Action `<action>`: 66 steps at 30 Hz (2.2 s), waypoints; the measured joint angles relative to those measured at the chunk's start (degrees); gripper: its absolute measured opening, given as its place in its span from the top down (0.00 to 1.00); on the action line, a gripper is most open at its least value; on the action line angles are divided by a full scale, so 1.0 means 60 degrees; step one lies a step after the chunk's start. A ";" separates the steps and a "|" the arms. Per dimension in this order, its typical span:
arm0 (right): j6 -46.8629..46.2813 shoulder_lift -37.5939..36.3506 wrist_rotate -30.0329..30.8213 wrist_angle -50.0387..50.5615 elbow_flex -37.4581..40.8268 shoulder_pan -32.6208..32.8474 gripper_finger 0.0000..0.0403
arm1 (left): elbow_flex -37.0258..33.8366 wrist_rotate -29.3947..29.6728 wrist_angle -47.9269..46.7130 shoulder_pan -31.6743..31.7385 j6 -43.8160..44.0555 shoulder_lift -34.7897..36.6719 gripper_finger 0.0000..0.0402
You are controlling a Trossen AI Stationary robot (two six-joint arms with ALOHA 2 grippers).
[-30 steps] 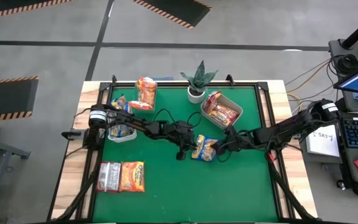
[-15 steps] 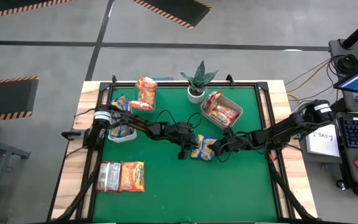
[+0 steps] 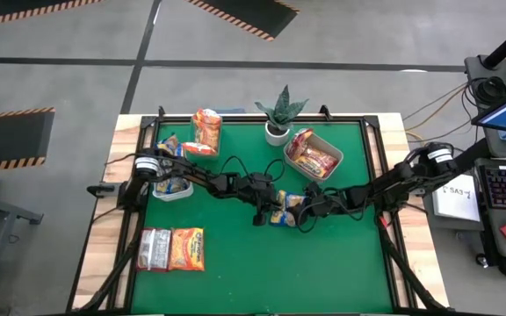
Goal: Sort Maruchan noodles
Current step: Put the blue noodle pack into the white bin
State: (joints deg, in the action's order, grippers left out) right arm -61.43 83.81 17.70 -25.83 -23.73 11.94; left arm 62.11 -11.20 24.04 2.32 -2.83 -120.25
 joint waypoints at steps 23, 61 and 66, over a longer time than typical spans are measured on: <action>0.4173 -0.1646 0.0313 -0.0509 -0.0058 0.0000 0.83 | -0.0255 0.0032 -0.3065 0.0016 -0.1333 0.3729 0.88; 1.5095 -0.1792 0.0270 -0.4382 -0.1094 -0.0098 0.84 | -0.2204 -0.0618 0.0153 0.0005 0.0913 0.6143 0.33; 1.5257 -0.1785 0.0301 -0.4183 -0.1267 -0.0146 0.84 | -0.2204 0.0014 0.0234 -0.0008 0.1097 0.6098 0.39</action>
State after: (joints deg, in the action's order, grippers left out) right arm 30.11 73.10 19.51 -50.93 -31.33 11.07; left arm 48.88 -11.12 25.45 2.27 3.75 -83.66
